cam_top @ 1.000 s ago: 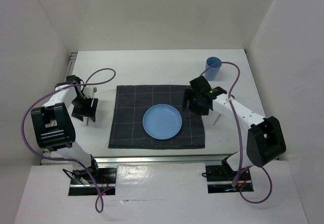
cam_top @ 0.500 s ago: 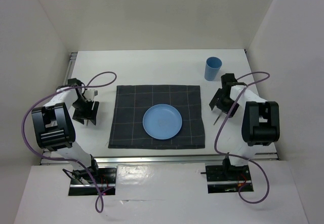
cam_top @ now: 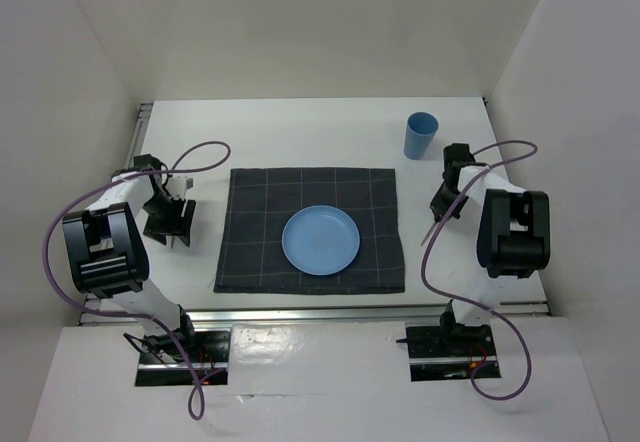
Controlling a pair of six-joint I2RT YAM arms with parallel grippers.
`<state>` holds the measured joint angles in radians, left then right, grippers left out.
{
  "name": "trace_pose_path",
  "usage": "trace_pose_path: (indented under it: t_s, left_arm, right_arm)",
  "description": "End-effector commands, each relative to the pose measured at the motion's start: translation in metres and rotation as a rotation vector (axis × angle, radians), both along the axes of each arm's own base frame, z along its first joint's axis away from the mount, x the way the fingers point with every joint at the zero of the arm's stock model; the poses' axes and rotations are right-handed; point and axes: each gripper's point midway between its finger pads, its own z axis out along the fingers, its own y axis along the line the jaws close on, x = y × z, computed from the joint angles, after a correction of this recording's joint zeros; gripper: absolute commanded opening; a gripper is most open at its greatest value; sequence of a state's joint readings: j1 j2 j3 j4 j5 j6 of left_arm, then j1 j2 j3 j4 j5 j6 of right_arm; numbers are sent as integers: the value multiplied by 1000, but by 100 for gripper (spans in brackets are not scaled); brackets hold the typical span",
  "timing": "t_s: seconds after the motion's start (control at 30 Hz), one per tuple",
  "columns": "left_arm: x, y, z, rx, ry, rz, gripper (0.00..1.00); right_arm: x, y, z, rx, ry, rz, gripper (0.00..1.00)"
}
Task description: Set the dinner table for one person
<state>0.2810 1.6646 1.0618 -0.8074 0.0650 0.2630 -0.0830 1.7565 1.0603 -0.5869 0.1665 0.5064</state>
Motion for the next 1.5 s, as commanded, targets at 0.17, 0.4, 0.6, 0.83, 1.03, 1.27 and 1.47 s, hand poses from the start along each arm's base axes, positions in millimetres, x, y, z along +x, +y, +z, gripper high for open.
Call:
trace_pose_path:
  t_s: [0.17,0.4,0.6,0.83,1.03,1.27,1.47]
  left_arm:
    - [13,4,16,0,-38,-16,72]
    - [23,7,24,-1,-40,-7,72]
    - [24,8,26,7,-37,3,72]
    - [19,17,27,62,-31,0,72]
    - [16,22,25,93,-22,4,72]
    - [17,27,23,123,-23,-1,72]
    - [13,28,21,130,-11,0,72]
  right_arm:
    - [2,3,66,-120,-174,82,0]
    - [0,63,115,-169,-249,276,0]
    - [-6,149,118,-106,-282,488,0]
    - [-24,199,104,-67,-219,621,0]
    - [-45,218,62,68,-156,690,0]
    - [-58,222,23,114,-87,674,0]
    - [-66,215,-2,91,-15,658,0]
